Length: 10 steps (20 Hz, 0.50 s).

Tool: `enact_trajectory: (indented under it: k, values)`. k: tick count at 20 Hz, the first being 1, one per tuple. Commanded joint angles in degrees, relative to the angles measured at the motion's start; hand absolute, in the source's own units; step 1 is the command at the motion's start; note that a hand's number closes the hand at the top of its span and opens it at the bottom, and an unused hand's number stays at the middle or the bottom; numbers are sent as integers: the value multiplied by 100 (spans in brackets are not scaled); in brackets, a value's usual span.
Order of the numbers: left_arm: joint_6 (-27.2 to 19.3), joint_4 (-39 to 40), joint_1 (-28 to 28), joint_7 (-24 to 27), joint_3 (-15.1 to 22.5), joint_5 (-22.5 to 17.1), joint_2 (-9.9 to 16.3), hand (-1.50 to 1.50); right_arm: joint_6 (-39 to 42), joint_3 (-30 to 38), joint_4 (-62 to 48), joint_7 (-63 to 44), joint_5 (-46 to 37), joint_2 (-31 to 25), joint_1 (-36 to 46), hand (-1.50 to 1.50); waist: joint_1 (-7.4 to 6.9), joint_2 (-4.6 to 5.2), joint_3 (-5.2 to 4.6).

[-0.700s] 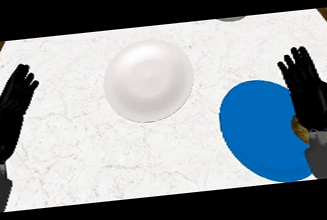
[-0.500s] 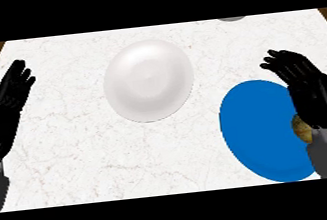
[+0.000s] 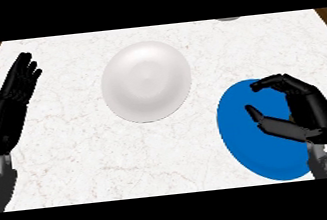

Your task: Pick the squash from the plate and place it in the plate

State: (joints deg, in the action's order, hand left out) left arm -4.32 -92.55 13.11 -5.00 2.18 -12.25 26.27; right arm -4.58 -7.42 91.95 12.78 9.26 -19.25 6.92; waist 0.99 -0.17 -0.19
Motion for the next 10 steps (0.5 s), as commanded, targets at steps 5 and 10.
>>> enact_trajectory:
  k: [5, 10]
  values:
    - [-11, -114, 293, -409, -10, 77, -128, 0, 109, 446, 356, 1563, 688, 754, -1275, -150, -26, 10, 24]
    - [-4, -313, 8, -256, 38, 267, -328, 0, 200, 1390, 1187, 545, 874, -226, -1130, -150, -65, 2, 18]
